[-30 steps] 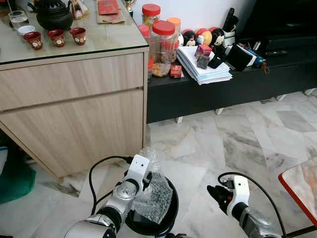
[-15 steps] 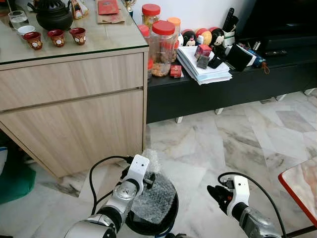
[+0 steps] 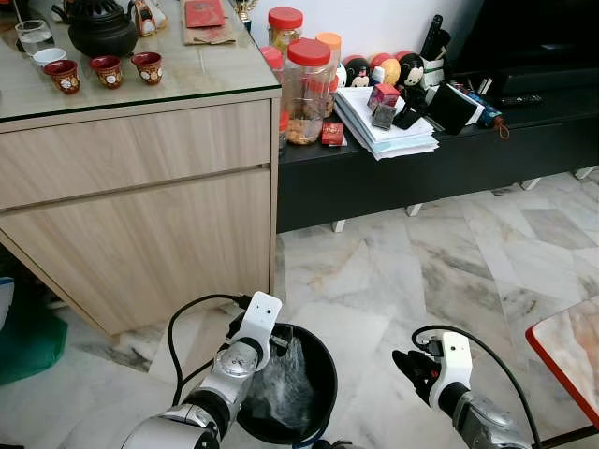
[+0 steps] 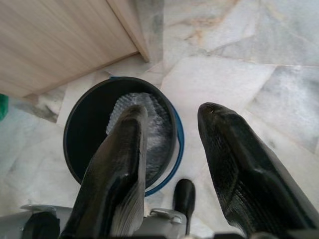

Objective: Picking trash to rubbish bin

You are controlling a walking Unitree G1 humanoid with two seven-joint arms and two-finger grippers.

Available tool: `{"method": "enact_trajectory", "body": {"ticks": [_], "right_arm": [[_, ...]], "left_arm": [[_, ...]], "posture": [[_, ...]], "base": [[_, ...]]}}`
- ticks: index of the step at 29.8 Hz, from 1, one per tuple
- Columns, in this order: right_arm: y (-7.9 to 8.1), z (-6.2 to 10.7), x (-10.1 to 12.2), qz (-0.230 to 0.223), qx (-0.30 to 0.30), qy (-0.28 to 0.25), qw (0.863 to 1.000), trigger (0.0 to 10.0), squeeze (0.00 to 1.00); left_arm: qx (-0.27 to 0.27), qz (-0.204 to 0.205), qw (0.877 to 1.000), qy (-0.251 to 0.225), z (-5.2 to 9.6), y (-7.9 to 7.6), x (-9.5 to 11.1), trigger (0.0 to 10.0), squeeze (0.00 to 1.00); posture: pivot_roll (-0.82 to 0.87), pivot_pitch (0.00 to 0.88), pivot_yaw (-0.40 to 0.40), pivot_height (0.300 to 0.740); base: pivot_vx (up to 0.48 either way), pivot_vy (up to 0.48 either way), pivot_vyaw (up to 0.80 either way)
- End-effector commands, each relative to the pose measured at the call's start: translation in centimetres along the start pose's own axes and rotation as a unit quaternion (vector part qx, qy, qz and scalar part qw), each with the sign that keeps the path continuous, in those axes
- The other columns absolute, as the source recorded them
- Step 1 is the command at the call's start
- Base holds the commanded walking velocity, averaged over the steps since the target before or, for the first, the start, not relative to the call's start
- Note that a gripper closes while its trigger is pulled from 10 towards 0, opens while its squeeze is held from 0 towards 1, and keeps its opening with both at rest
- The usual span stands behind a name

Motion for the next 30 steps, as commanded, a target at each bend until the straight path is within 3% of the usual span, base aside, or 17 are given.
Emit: {"method": "enact_trajectory", "body": {"ticks": [1, 8, 13, 19, 24, 27, 30], "right_arm": [[-0.7, 0.4, -0.2, 0.004, -0.016, 0.002, 1.000, 10.0, 0.00], [-2.2, 1.3, -1.8, 0.007, -0.079, 0.028, 0.996, 10.0, 0.00], [-3.2, 2.3, -3.4, -0.001, -0.124, 0.049, 0.991, 10.0, 0.00], [-3.6, 2.9, -4.4, -0.017, -0.150, 0.056, 0.987, 10.0, 0.00], [-3.5, 3.2, -5.4, -0.033, -0.160, 0.069, 0.984, 10.0, 0.00], [-3.5, 3.2, -5.4, -0.033, -0.161, 0.069, 0.984, 10.0, 0.00], [-3.1, 3.8, -7.3, -0.049, -0.172, 0.094, 0.979, 10.0, 0.00]], "left_arm": [[0.007, 0.004, 1.000, 0.023, 0.4, 0.2, -1.6, 10.0, 0.00], [0.075, 0.043, 0.993, 0.079, 2.5, 2.7, -6.2, 10.0, 0.00], [0.114, 0.045, 0.988, 0.098, 4.3, 3.9, -9.1, 10.0, 0.00], [0.158, 0.049, 0.980, 0.108, 5.8, 5.1, -11.0, 10.0, 0.00], [0.189, 0.078, 0.971, 0.124, 7.0, 5.5, -12.5, 10.0, 0.00], [0.191, 0.079, 0.971, 0.123, 7.0, 5.5, -12.6, 10.0, 0.00], [0.240, 0.115, 0.952, 0.155, 8.9, 6.4, -14.8, 10.0, 0.00]], "posture": [[-0.15, 0.128, -0.110, 0.740], [-0.14, 0.125, -0.107, 0.740], [-0.12, 0.122, -0.097, 0.740], [-0.09, 0.113, -0.088, 0.740], [-0.08, 0.099, -0.081, 0.740], [-0.08, 0.099, -0.081, 0.740], [-0.06, 0.066, -0.072, 0.740]], "base": [[0.000, 0.000, 0.00], [0.000, 0.000, 0.00], [0.000, 0.000, 0.00], [0.000, 0.000, 0.00], [0.000, 0.000, 0.00], [0.000, 0.000, 0.00], [0.000, 0.000, 0.00]]}}
Point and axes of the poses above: a point about 5 cm out from each wrist's last joint towards the gripper, its own z axis pointing back from the gripper into the wrist, its own x axis along the axis of the wrist's last joint, y = z × x, the point moved 3 cm from there along -z, pointing out of the wrist towards the gripper, and after that the axes turned 4 degrees about z, right-handed, at the moved point
